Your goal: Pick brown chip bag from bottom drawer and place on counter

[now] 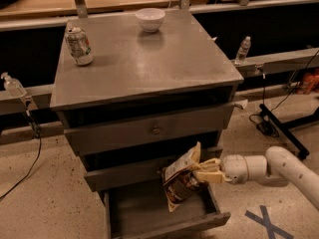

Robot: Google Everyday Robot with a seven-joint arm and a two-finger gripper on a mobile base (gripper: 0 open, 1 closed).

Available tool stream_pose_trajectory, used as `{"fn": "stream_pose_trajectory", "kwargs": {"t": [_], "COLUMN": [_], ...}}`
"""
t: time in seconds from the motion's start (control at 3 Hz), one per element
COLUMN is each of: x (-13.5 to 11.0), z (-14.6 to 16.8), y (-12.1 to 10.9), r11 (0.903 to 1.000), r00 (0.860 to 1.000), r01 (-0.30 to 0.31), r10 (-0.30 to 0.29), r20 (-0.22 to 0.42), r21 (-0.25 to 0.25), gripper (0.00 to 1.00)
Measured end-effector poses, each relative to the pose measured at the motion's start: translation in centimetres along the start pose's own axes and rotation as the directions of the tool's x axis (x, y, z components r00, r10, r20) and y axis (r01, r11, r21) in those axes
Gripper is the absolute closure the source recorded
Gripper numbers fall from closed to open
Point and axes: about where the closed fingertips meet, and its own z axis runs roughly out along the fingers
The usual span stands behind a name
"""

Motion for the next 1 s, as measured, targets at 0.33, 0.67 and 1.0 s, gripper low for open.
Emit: {"fn": "stream_pose_trajectory", "kwargs": {"t": [0.33,0.67,1.0], "x": [-2.3,-2.5,-3.8], "z": [-0.9,-1.0,-0.6], "y": [1.6,1.7,1.6], "r11": [0.9887,0.9856,0.9747], "r00": [0.989,0.986,0.971], "r01": [0.147,0.166,0.222], "r10": [-0.146,-0.165,-0.223], "r20": [-0.032,-0.035,-0.088], "r21": [0.028,0.03,-0.022], "gripper": [1.0,1.0,1.0]}}
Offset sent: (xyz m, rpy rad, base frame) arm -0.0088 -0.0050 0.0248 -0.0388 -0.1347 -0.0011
